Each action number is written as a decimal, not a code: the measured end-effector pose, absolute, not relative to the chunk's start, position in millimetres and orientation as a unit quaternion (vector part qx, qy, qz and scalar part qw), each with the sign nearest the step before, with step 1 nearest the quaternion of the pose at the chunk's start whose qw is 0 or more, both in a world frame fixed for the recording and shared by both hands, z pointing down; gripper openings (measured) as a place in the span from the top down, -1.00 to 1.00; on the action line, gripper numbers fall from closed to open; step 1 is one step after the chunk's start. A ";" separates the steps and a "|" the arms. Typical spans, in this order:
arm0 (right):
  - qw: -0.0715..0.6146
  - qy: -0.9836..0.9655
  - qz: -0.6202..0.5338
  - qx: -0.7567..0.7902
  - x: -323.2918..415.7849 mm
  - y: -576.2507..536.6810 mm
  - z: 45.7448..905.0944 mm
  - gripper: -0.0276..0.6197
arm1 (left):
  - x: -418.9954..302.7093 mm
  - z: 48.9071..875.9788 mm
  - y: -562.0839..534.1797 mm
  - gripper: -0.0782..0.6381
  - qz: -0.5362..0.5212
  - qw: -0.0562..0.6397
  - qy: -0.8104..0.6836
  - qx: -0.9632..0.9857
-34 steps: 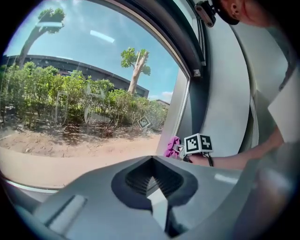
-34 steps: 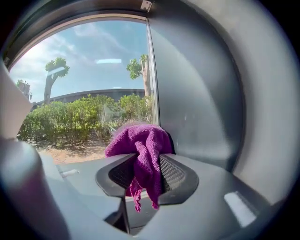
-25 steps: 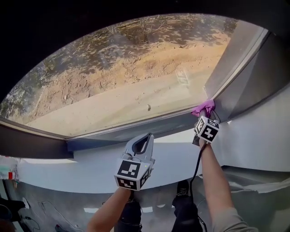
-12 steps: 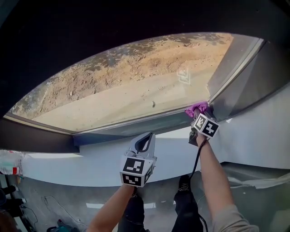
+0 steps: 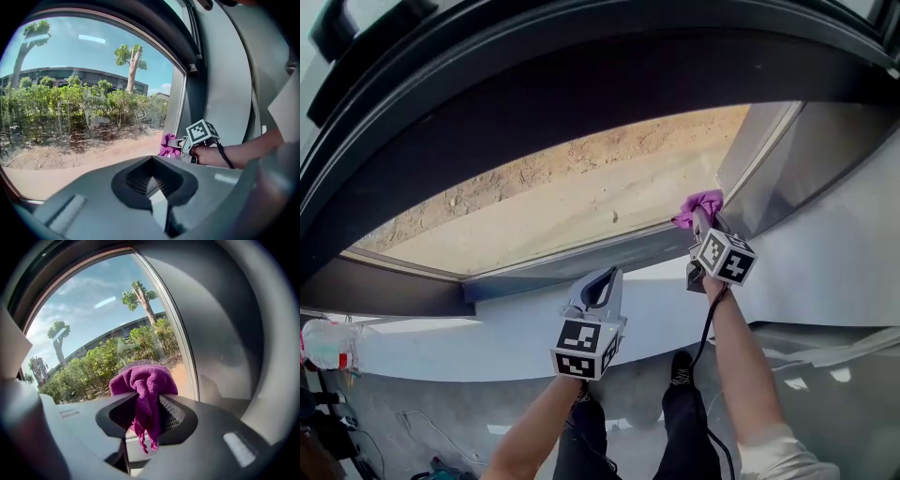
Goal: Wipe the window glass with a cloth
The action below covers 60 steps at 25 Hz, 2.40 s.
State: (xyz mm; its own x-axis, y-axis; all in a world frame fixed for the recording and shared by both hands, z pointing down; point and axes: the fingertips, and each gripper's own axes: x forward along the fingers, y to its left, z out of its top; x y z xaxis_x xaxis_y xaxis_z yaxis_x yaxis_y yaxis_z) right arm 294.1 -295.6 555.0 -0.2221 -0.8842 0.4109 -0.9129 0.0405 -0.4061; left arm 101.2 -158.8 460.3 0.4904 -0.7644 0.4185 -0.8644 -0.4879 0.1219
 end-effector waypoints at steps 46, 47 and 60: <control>-0.063 -0.810 0.087 0.577 230.4 -277.9 202.6 0.47 | 110.0 323.0 -162.7 0.78 0.116 0.169 -0.477 0.855; -0.059 -0.809 0.091 0.577 231.3 -278.5 211.3 0.47 | 110.0 326.9 -163.0 0.78 0.116 0.171 -0.478 0.854; 0.010 -0.808 0.173 0.563 233.8 -284.0 379.6 0.46 | 110.1 409.5 -163.6 0.78 0.120 0.206 -0.502 0.831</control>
